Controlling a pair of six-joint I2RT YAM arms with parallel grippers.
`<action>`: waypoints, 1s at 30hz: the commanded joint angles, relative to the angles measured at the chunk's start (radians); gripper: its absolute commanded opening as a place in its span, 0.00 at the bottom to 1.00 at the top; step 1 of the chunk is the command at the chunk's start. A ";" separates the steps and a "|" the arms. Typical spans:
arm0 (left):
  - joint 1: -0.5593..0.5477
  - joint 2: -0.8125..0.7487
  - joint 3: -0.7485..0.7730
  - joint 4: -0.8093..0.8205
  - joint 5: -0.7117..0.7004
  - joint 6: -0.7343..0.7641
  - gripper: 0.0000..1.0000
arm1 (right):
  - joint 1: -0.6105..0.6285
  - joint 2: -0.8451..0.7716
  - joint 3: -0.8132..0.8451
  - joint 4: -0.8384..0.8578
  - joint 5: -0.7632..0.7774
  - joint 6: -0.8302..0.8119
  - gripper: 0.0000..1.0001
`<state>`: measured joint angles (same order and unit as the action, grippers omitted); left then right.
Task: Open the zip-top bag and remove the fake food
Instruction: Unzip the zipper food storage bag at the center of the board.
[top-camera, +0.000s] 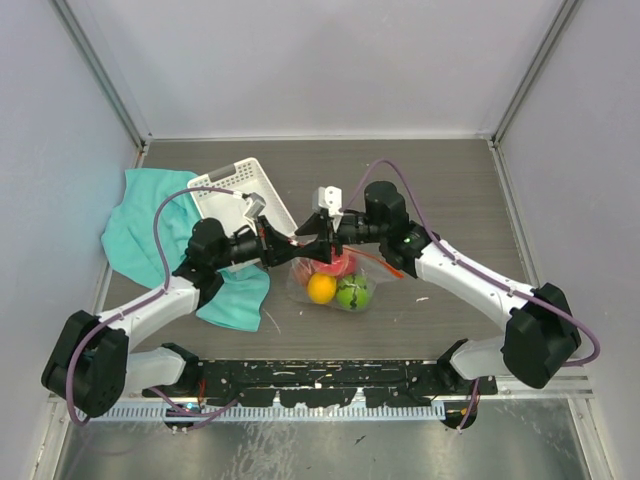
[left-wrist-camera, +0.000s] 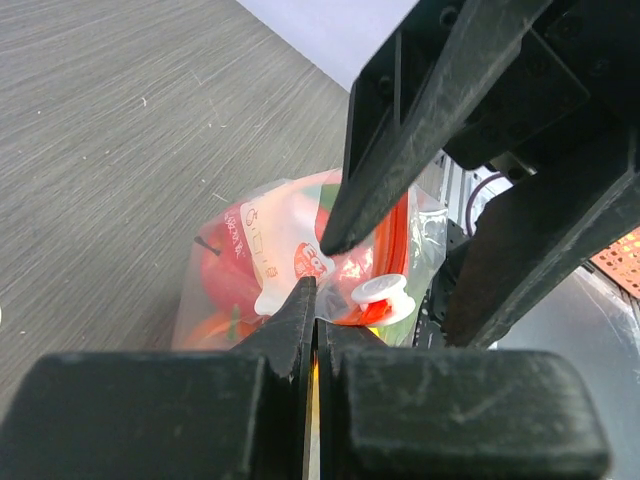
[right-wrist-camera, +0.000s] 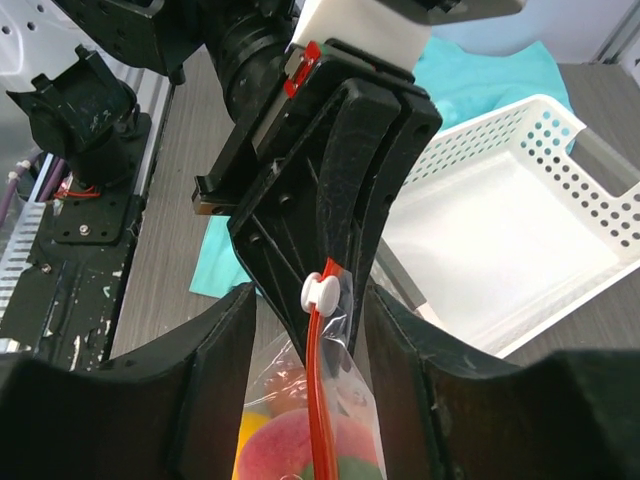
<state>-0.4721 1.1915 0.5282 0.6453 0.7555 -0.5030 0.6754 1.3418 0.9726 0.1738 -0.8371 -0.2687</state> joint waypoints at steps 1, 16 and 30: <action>-0.004 -0.033 0.027 0.019 -0.004 -0.015 0.00 | 0.013 0.003 0.053 -0.013 0.029 -0.033 0.50; -0.007 -0.048 0.024 0.010 -0.009 -0.029 0.00 | 0.035 0.002 0.060 -0.022 0.062 -0.032 0.21; -0.007 -0.079 -0.019 0.045 -0.049 -0.058 0.00 | 0.035 -0.080 -0.003 -0.055 0.128 -0.035 0.11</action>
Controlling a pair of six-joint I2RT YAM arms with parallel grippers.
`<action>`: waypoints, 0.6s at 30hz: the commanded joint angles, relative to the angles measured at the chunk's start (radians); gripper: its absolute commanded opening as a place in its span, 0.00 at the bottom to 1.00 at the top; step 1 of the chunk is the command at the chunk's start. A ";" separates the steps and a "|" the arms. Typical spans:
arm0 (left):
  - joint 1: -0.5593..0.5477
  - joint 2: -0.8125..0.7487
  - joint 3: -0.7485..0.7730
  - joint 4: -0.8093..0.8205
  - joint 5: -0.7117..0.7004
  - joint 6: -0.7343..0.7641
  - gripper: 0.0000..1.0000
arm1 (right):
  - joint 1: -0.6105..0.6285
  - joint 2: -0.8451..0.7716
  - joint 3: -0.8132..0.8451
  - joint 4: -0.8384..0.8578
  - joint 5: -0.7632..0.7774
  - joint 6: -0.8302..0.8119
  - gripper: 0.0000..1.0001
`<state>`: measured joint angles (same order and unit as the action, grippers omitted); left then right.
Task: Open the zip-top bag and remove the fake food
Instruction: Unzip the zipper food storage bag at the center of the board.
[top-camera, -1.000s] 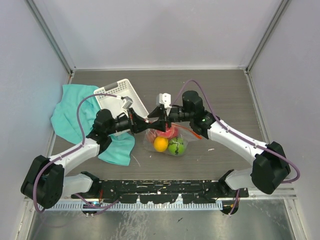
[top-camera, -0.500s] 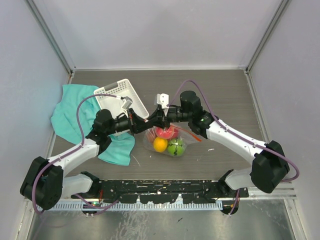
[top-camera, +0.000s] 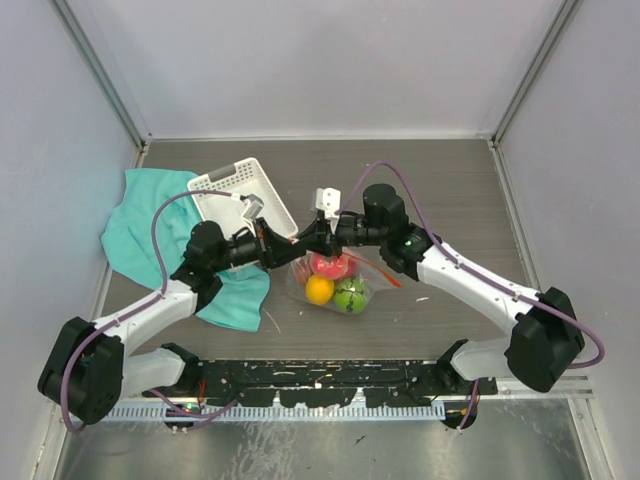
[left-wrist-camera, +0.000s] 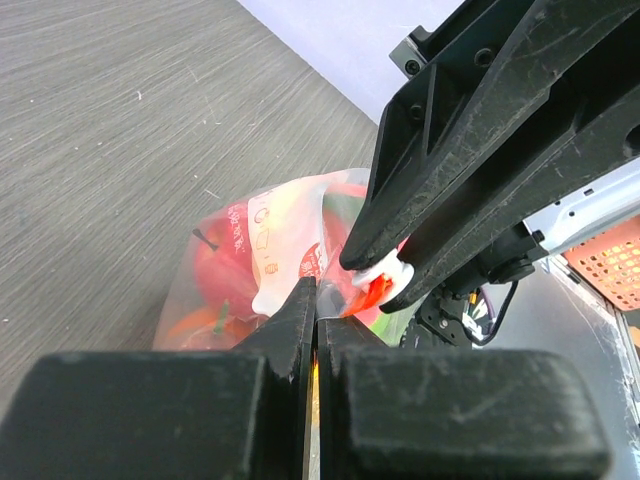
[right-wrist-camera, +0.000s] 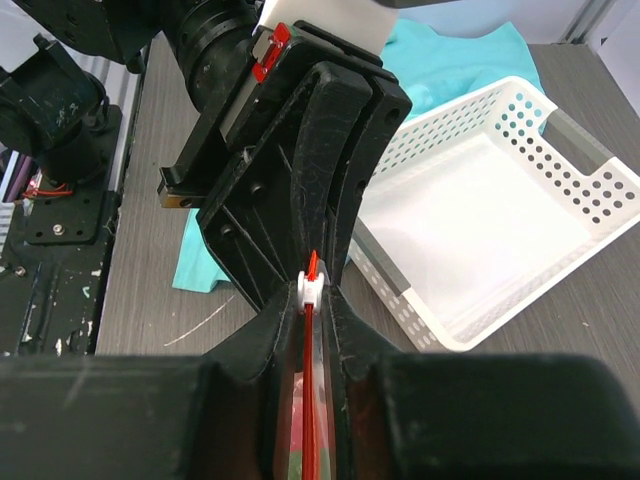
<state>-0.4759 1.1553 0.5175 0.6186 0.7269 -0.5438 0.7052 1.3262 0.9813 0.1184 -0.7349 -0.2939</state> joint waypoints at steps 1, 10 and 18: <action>-0.003 -0.045 -0.009 0.072 -0.022 -0.018 0.00 | 0.006 -0.072 -0.018 0.000 0.033 -0.009 0.10; -0.003 -0.058 -0.031 0.092 -0.040 -0.037 0.00 | -0.002 -0.117 -0.064 -0.020 0.059 0.010 0.09; -0.003 -0.069 -0.041 0.093 -0.057 -0.044 0.00 | -0.017 -0.179 -0.096 -0.040 0.068 0.025 0.09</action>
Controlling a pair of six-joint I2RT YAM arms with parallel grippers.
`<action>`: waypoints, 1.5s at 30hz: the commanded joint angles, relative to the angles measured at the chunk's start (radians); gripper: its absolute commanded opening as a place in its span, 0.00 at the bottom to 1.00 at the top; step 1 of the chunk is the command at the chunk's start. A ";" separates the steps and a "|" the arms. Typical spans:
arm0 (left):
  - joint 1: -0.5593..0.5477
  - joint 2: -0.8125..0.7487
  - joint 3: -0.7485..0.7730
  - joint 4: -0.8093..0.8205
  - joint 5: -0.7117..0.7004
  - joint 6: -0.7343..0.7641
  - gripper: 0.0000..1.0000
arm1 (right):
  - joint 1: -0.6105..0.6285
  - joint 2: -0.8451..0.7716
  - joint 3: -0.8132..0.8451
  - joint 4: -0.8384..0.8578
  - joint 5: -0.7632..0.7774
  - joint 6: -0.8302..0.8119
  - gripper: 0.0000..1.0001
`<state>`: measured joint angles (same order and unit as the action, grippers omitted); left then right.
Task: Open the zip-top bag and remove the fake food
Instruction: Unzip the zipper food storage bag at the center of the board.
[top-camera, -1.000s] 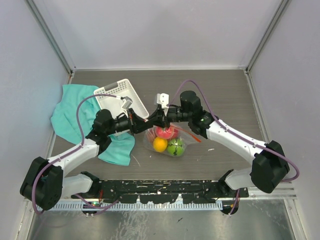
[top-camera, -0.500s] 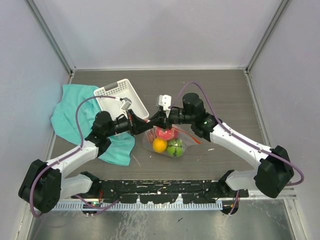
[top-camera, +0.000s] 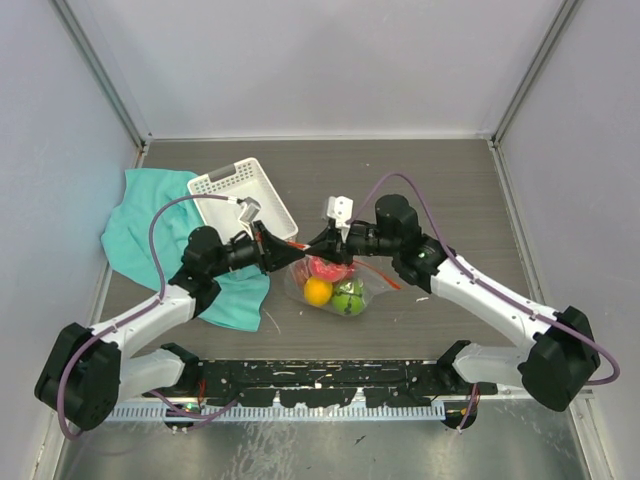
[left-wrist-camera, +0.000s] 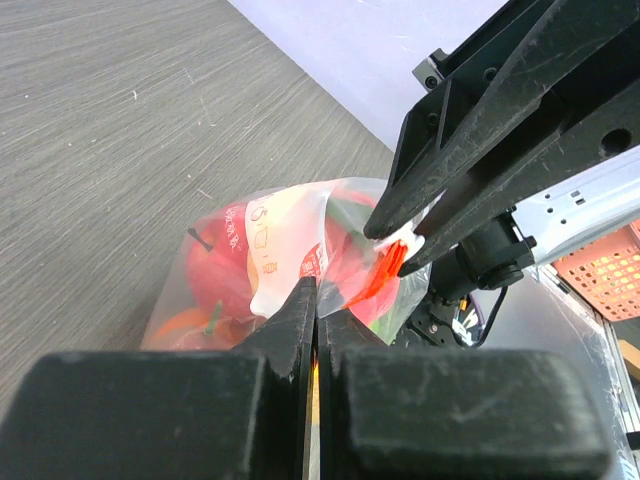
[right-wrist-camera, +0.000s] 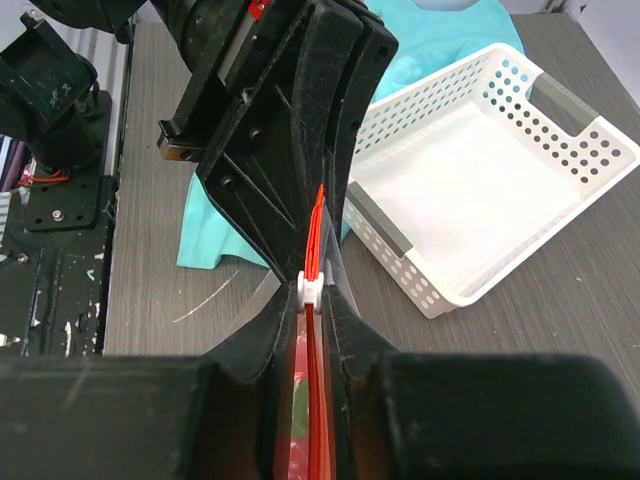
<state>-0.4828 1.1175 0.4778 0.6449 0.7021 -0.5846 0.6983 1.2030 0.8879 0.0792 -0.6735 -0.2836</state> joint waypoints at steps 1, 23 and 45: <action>0.005 -0.032 -0.002 0.068 -0.035 -0.008 0.00 | -0.012 -0.060 -0.005 -0.009 0.005 0.015 0.09; 0.005 -0.052 -0.036 0.056 -0.126 -0.042 0.00 | -0.019 -0.196 -0.026 -0.203 0.116 0.081 0.10; 0.006 -0.024 -0.014 0.050 -0.138 -0.082 0.00 | -0.018 -0.438 -0.165 -0.299 0.258 0.286 0.11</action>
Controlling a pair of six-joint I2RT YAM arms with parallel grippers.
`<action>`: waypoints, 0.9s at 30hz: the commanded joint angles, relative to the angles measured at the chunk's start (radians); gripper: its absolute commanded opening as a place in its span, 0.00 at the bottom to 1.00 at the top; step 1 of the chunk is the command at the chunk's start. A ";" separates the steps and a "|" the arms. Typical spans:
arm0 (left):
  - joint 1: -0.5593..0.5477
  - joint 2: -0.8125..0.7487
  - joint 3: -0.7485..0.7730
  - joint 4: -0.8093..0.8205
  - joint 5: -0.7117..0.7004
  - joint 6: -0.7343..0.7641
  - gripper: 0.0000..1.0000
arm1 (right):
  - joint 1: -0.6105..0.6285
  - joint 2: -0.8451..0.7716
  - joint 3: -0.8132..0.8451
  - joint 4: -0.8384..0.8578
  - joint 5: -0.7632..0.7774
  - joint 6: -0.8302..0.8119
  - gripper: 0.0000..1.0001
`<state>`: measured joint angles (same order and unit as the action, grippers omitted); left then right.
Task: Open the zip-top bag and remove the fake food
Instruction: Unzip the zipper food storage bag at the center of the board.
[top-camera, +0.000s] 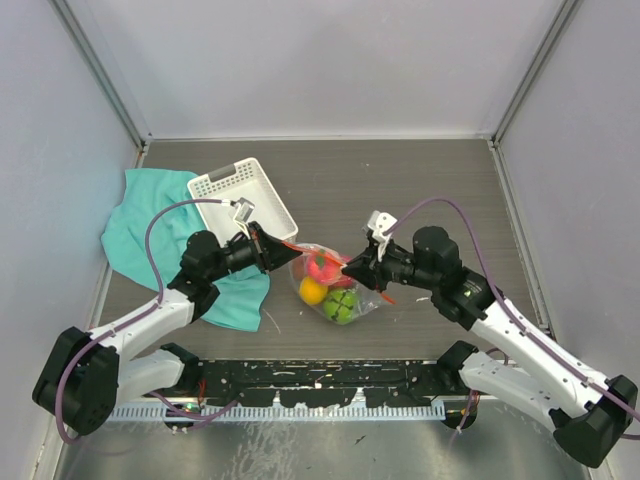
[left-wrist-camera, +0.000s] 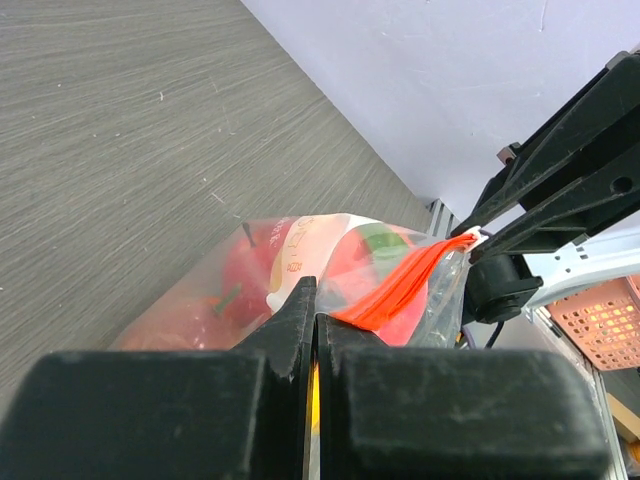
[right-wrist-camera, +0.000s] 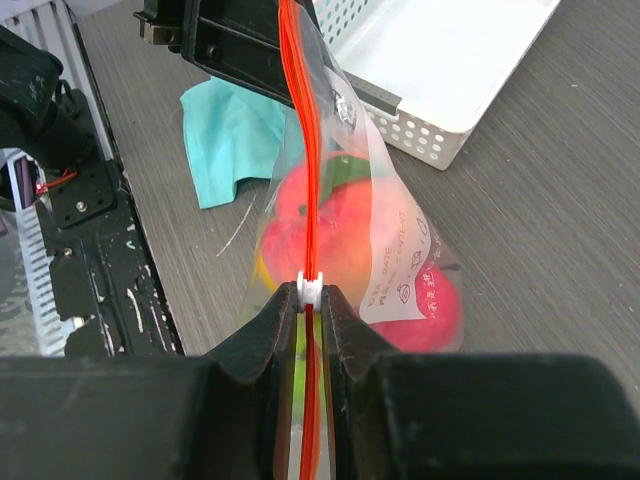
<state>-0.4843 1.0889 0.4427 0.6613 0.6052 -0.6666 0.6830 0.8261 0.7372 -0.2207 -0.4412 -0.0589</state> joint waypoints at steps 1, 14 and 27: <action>0.007 0.006 0.022 0.035 -0.041 -0.001 0.00 | -0.003 -0.075 -0.022 0.000 0.028 0.068 0.11; 0.009 0.023 0.029 0.033 -0.044 -0.015 0.00 | -0.003 -0.189 -0.087 -0.057 0.070 0.159 0.11; 0.022 0.092 0.076 0.034 -0.076 -0.049 0.00 | -0.003 -0.283 -0.108 -0.129 0.131 0.239 0.11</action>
<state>-0.4793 1.1679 0.4706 0.6605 0.5701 -0.7109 0.6830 0.5743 0.6258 -0.3378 -0.3344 0.1413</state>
